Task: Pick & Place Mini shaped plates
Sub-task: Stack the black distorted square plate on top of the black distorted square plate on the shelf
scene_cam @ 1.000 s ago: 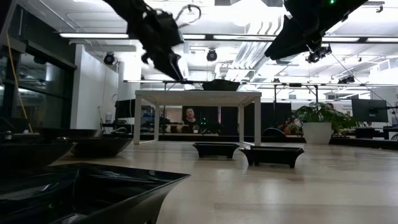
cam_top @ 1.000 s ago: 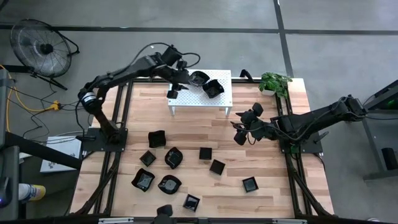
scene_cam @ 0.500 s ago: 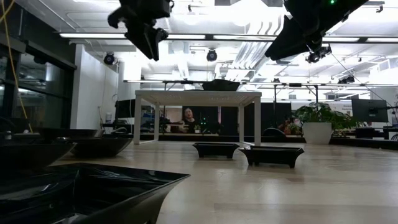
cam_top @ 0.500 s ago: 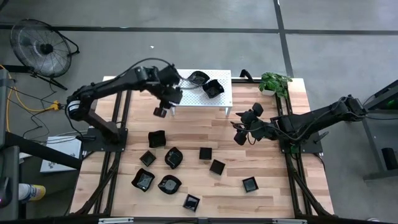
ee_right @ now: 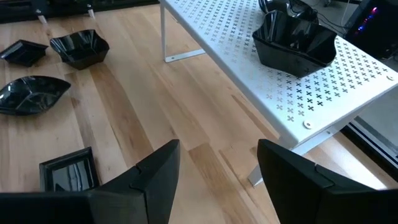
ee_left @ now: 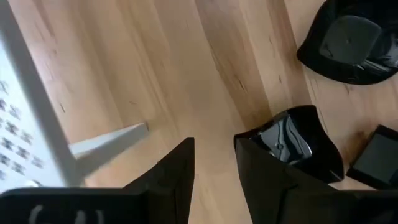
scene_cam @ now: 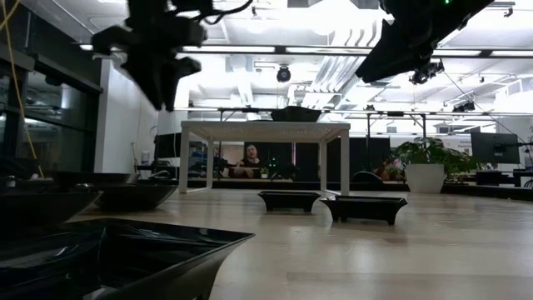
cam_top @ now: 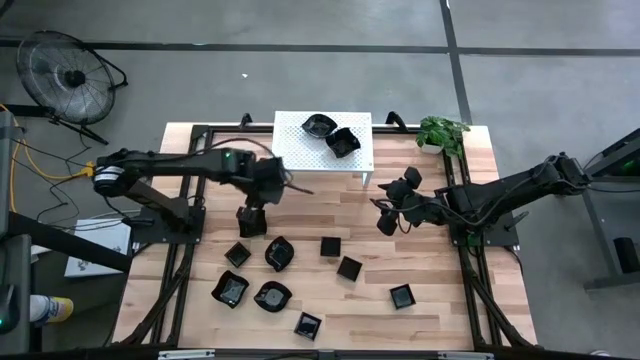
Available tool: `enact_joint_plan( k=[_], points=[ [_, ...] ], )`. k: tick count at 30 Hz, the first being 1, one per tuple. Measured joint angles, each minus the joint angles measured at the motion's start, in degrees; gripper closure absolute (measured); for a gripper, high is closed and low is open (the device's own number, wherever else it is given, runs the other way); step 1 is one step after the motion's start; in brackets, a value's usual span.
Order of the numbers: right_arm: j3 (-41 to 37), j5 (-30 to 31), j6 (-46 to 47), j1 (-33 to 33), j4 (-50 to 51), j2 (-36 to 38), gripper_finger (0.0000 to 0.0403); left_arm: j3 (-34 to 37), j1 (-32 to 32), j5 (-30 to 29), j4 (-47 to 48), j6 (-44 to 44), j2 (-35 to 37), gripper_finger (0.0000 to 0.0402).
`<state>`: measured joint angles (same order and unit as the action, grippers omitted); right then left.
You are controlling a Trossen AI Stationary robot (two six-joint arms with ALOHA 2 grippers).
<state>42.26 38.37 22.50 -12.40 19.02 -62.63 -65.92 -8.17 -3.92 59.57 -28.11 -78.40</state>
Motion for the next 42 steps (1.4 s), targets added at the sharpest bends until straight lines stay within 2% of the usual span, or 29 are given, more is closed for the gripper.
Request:
enact_joint_plan(
  k=[12, 19, 30, 42],
  points=[
    [0.0, 0.5, 0.7, 0.0, 0.1, 0.0, 0.0192, 20.2, 0.0, 0.3, -9.2, 10.8, 15.7, 0.0286],
    [0.0, -0.4, 1.1, 0.0, 0.3, 0.0, 0.0192, 28.0, 0.0, 0.3, -12.9, 15.4, 19.5, 0.0286],
    [0.0, -0.4, 1.1, 0.0, 0.4, 0.0, 0.0192, 30.8, 0.0, 0.3, -14.8, 19.8, 19.2, 0.0286],
    [0.0, -1.3, 1.1, 0.0, 0.5, 0.0, 0.0192, 30.8, 0.0, 0.8, -15.6, 21.0, 13.5, 0.0286]
  ],
)
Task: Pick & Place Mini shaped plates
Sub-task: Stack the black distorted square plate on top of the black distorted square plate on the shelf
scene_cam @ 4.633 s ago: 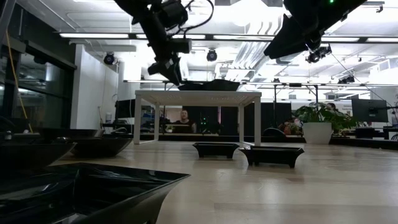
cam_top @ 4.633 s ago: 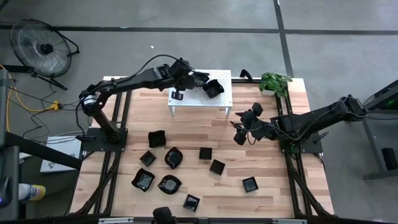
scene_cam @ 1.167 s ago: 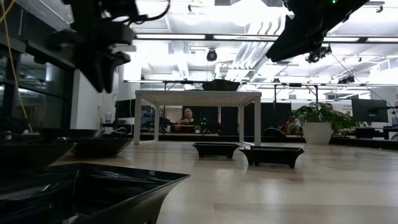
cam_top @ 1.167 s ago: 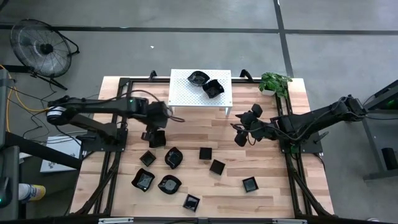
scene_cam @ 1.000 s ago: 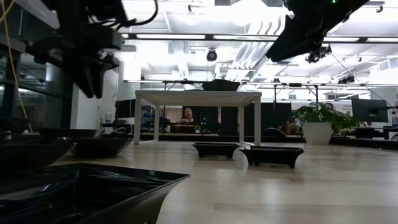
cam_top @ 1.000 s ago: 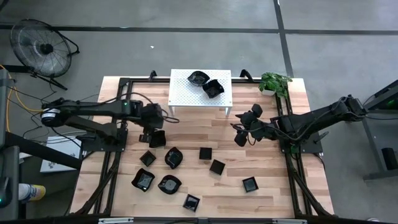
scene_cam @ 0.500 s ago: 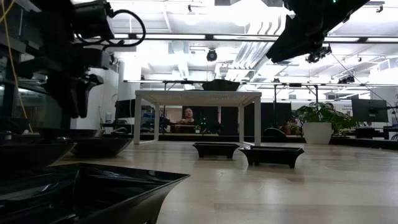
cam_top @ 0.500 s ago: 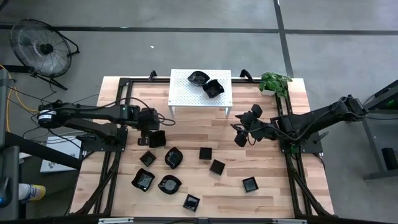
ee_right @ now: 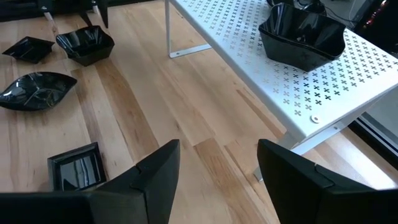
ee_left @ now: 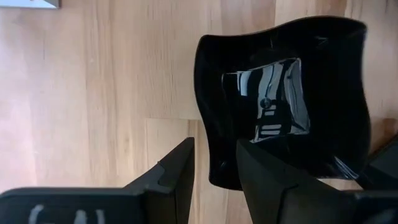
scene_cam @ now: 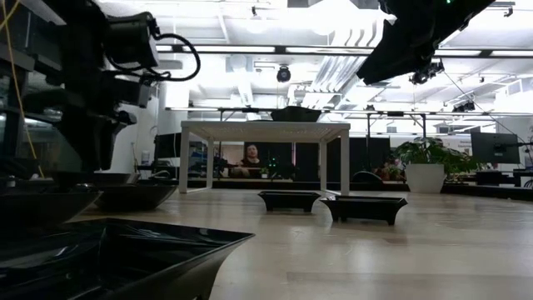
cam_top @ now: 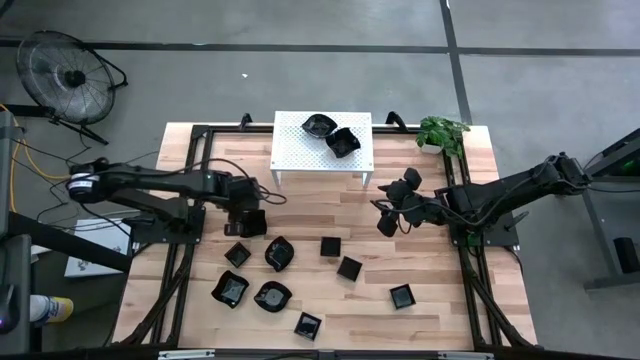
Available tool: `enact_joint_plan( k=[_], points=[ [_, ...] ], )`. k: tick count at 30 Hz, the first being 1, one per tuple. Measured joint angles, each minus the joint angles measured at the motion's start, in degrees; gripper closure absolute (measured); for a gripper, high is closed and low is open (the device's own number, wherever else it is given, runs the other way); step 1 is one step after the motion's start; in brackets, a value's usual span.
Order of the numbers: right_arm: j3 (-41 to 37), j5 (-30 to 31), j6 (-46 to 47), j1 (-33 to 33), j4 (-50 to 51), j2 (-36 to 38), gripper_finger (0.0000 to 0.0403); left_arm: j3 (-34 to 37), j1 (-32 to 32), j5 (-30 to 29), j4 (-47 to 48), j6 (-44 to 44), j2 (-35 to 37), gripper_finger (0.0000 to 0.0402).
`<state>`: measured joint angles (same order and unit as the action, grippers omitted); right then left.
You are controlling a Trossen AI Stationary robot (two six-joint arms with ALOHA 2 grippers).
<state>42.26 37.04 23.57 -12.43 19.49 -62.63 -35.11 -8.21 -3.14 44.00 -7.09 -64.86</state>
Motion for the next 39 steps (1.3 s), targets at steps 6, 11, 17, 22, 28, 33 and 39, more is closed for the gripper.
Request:
enact_joint_plan(
  k=[6, 11, 17, 22, 28, 33, 39],
  points=[
    [0.0, 0.0, 0.0, 0.0, 0.0, 0.0, 0.0192, 0.0, 0.0, 0.0, -1.1, 0.0, -2.6, 0.0286],
    [0.0, -0.2, 0.0, 0.0, 0.0, 0.0, 0.0192, 0.0, 0.0, -0.5, -1.2, 0.0, -4.2, 0.0286],
    [0.0, -0.4, 0.0, 0.0, 0.0, 0.0, 0.0192, 0.0, 0.0, -0.7, -2.6, 0.0, -4.4, 0.0286],
    [0.0, -0.3, 0.0, 0.0, 0.0, 0.0, 0.0192, 0.0, 0.0, -0.6, -2.6, 0.3, -4.4, 0.0286],
    [0.0, -0.3, 0.0, 0.0, 0.0, 0.0, 0.0192, 0.0, 0.0, -0.5, -2.6, 1.0, -4.4, 0.0286],
    [0.0, -0.4, 0.0, 0.0, 0.0, 0.0, 0.0192, 0.0, 0.0, -0.4, -2.7, 1.4, -4.4, 0.0300],
    [0.0, -0.4, -0.4, 0.0, 0.0, 0.0, 0.0192, 0.0, 0.0, -0.5, -3.2, 1.4, -4.4, 0.0360]
  ],
)
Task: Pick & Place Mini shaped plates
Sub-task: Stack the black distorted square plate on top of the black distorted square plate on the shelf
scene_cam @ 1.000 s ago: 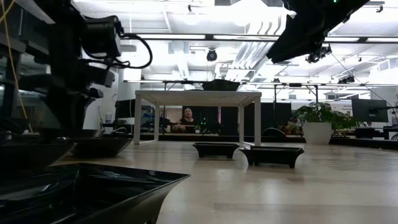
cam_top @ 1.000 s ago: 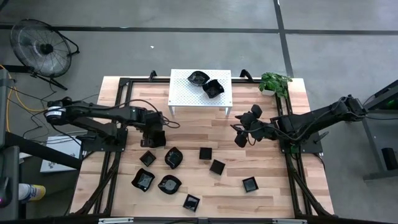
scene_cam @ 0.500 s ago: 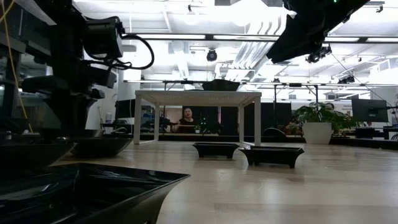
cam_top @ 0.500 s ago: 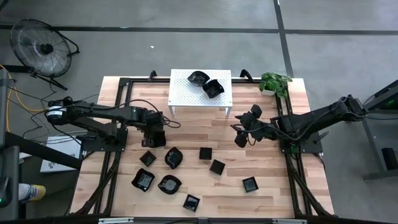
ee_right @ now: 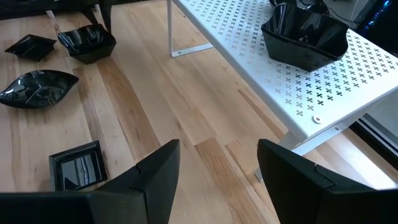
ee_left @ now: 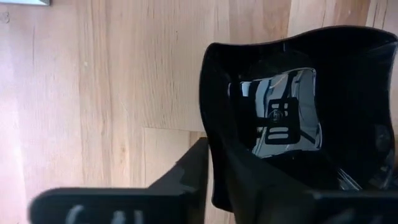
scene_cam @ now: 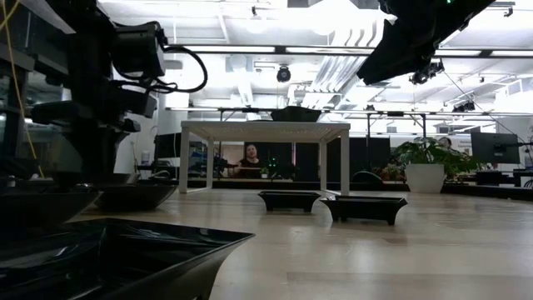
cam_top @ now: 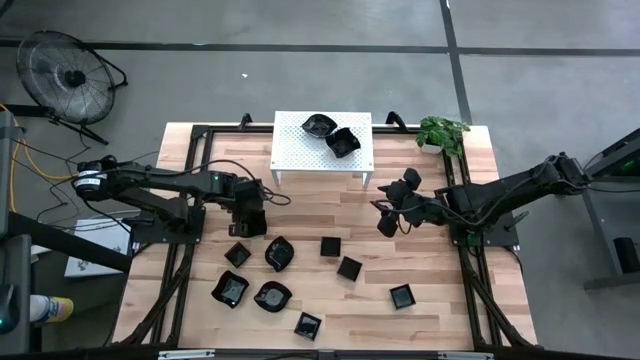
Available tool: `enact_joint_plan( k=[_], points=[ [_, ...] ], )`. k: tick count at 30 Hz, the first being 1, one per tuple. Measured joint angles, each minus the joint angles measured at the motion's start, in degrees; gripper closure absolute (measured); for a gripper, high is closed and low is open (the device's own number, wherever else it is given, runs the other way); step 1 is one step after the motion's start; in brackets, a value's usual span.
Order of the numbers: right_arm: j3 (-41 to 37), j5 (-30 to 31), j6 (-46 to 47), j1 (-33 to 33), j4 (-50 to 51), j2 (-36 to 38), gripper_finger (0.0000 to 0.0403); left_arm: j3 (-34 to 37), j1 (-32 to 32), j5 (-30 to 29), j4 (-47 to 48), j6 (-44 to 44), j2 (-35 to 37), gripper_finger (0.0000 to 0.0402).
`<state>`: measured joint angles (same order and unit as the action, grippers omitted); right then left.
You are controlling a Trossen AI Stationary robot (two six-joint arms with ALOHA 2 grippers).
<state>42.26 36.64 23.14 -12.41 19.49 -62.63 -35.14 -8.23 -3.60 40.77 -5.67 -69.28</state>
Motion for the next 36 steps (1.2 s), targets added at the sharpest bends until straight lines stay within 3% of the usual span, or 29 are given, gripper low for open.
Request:
enact_joint_plan(
  k=[4, 17, 28, 36],
  points=[
    [0.0, -0.4, 0.0, 0.0, 0.0, 0.0, 0.0192, -0.1, 0.0, 0.0, -0.1, 0.2, 0.0, 0.0395],
    [0.0, -0.1, 1.4, 0.0, 0.0, 0.0, 0.0192, -0.4, 0.0, 0.2, -0.3, -0.3, 0.1, 0.0400],
    [0.0, 0.0, 3.6, 0.0, 0.0, 0.0, 0.0192, -8.4, 0.2, -1.2, 5.3, -3.2, 0.1, 0.0401],
    [0.0, 0.1, 3.5, 0.0, 0.1, 0.0, 0.0192, -13.2, 5.3, -4.3, 9.6, -0.4, 0.1, 0.0401]
  ],
)
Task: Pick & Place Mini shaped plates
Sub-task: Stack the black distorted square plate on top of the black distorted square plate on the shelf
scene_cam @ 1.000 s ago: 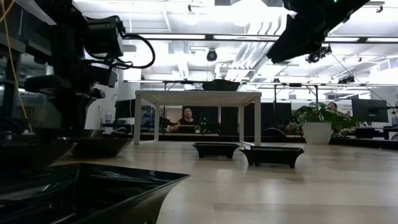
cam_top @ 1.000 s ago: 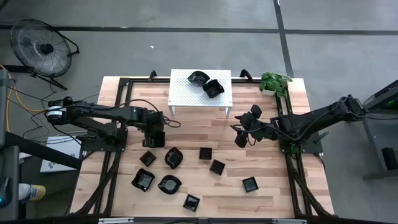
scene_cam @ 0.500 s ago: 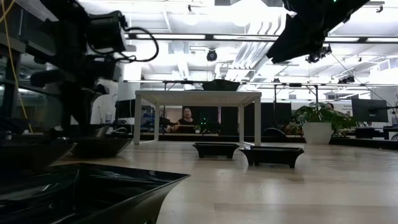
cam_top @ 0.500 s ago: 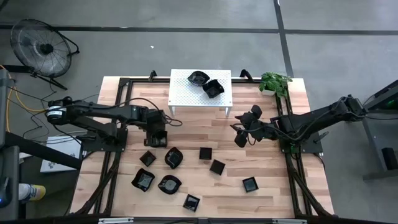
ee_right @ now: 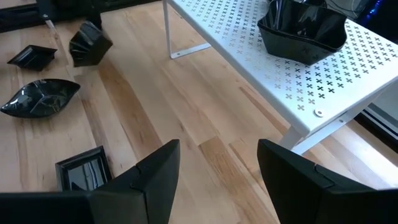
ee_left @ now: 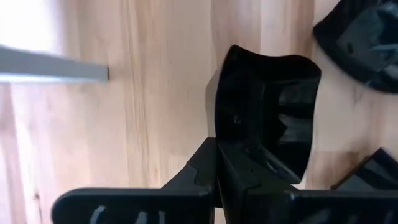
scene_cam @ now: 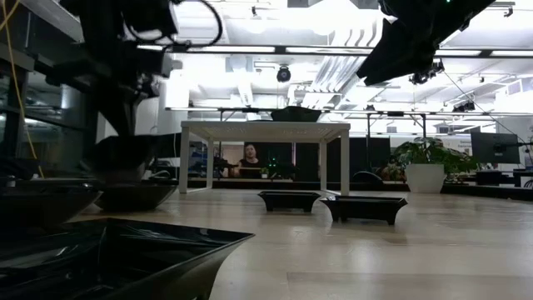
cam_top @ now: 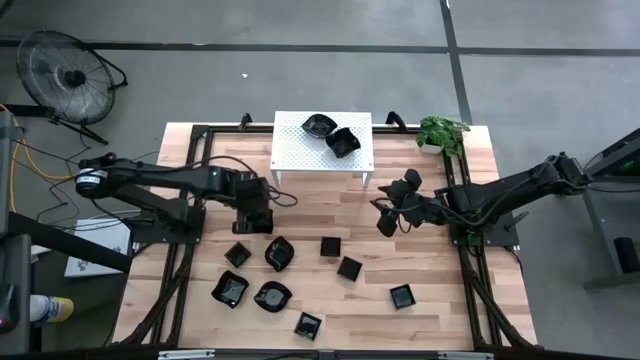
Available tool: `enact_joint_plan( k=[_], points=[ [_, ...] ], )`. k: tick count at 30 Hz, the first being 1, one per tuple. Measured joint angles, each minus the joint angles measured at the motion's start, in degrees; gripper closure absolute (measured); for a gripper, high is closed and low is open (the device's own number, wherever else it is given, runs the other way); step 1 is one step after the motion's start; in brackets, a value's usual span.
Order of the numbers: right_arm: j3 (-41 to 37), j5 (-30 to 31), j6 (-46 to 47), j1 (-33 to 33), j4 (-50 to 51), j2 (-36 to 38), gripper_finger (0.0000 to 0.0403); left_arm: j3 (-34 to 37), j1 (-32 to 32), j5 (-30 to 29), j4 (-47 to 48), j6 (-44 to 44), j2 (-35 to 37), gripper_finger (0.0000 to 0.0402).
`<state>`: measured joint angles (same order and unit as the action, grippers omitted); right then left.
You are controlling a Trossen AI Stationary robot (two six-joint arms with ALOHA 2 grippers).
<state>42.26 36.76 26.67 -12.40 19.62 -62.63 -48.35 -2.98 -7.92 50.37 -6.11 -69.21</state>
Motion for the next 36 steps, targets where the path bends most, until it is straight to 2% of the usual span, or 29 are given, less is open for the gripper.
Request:
enact_joint_plan(
  k=[5, 10, 18, 28, 33, 36],
  points=[
    [0.0, 1.2, 0.3, 0.0, -0.4, -0.4, 0.0192, -3.3, 5.8, -8.3, 0.2, 4.0, 0.0, 0.0401],
    [0.0, 7.3, 0.0, -1.0, -6.3, -4.5, 0.0192, -6.2, 12.7, -18.7, -0.8, 8.3, 0.0, 0.0401],
    [0.0, 16.1, -11.4, -4.5, -30.4, -15.7, 0.0192, -7.9, 23.8, -38.7, -4.4, 14.7, 0.0, 0.0401],
    [0.0, 26.6, -19.2, -9.4, -57.3, -29.8, 0.0192, -7.9, 32.8, -64.1, -16.1, 12.5, -1.2, 0.0401],
    [0.0, 27.6, -25.5, -11.2, -71.9, -35.4, 0.0192, -7.9, 34.6, -72.8, -22.1, 9.5, -3.9, 0.0401],
    [0.0, 28.3, -31.0, -12.0, -79.3, -37.2, 0.0192, -7.9, 34.5, -76.0, -24.9, 8.9, -6.0, 0.0401]
  ],
)
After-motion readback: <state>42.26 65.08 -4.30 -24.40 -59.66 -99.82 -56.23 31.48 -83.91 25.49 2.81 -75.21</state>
